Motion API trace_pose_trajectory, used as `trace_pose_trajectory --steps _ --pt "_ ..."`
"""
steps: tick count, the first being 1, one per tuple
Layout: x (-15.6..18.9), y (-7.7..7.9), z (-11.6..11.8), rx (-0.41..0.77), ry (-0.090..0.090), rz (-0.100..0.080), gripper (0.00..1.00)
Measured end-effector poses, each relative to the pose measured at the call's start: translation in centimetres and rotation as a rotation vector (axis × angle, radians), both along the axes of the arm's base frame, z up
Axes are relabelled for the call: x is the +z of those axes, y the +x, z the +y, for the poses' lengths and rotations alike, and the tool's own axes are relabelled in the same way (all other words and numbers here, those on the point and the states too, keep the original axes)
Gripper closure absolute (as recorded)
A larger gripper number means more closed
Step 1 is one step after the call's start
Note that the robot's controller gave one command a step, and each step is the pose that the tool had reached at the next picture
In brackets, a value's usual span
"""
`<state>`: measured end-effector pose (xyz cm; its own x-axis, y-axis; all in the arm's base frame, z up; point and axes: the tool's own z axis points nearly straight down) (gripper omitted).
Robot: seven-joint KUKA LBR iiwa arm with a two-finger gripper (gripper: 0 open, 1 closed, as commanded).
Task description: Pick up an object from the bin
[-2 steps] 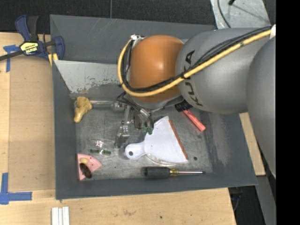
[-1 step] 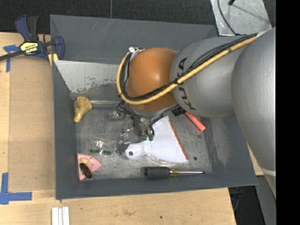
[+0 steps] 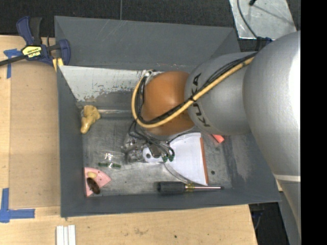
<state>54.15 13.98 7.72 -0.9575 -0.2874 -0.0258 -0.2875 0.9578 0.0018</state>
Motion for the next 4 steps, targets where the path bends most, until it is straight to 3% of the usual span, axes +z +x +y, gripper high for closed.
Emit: trace_pose_trajectory --steps 1,2,3,4 --pt "0.0 0.0 0.0 0.0 0.0 0.0 1.0" --pt "3.5 -0.1 0.3 -0.009 -0.009 0.027 1.0" --pt "13.4 0.7 0.9 -0.019 -0.008 0.019 0.0" --pt "15.1 0.7 0.8 -0.02 -0.007 0.017 0.0"
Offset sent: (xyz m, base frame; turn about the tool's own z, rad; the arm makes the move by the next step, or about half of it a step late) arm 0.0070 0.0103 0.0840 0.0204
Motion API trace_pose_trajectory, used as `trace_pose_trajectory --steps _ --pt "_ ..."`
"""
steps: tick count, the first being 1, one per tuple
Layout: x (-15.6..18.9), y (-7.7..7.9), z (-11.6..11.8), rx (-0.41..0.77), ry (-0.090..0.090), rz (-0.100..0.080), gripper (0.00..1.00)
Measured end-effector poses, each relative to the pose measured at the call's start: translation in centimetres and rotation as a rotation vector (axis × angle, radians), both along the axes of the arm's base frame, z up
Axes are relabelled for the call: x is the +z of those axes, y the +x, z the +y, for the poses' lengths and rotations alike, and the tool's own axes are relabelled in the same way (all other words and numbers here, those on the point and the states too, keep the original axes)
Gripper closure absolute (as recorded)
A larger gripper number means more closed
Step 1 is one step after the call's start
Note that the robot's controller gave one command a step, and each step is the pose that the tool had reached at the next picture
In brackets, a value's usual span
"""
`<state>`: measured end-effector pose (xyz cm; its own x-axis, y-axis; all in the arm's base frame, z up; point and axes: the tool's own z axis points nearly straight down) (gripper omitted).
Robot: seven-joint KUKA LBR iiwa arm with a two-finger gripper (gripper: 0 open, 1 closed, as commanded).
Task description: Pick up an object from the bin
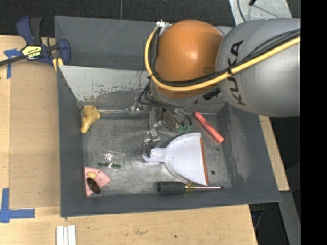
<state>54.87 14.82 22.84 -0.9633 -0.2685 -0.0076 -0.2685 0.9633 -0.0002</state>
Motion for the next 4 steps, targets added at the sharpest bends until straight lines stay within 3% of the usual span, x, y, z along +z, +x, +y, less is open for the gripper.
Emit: trace_pose_trajectory --steps 1,2,3,4 --pt "-4.5 -1.0 1.5 0.022 0.001 -0.003 0.0" --pt "-15.2 -0.3 4.0 0.091 0.005 -0.013 1.0" --pt "-15.2 -0.3 4.0 0.091 0.005 -0.012 1.0" --pt "-11.2 0.4 3.5 0.084 -0.002 0.01 1.0"
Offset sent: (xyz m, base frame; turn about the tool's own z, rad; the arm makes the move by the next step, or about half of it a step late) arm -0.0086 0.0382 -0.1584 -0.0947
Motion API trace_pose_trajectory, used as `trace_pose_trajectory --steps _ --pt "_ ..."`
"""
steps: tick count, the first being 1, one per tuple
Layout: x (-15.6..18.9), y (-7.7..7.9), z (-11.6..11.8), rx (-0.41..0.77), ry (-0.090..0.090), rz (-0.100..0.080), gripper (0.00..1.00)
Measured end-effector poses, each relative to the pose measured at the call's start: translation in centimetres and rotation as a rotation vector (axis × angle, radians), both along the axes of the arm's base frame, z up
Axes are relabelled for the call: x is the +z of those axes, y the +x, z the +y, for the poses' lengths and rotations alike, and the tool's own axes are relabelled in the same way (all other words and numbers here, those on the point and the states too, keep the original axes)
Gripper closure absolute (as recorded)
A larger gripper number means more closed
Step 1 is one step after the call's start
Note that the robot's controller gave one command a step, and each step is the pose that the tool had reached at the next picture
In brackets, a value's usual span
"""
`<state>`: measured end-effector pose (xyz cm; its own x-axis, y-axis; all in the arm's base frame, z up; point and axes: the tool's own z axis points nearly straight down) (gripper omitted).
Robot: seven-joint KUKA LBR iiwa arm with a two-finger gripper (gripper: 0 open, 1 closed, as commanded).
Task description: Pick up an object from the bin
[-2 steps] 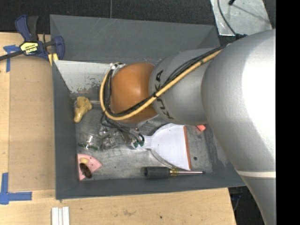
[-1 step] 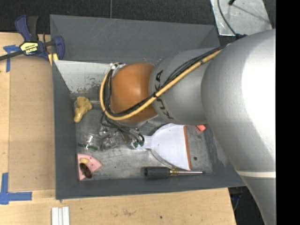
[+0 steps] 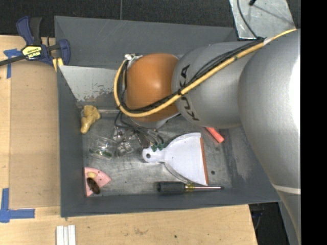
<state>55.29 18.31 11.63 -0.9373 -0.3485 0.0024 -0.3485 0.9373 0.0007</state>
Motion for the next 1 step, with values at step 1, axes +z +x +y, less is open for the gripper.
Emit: trace_pose_trajectory --steps 1 --pt "8.87 -4.67 1.79 0.037 0.002 -0.005 1.0"
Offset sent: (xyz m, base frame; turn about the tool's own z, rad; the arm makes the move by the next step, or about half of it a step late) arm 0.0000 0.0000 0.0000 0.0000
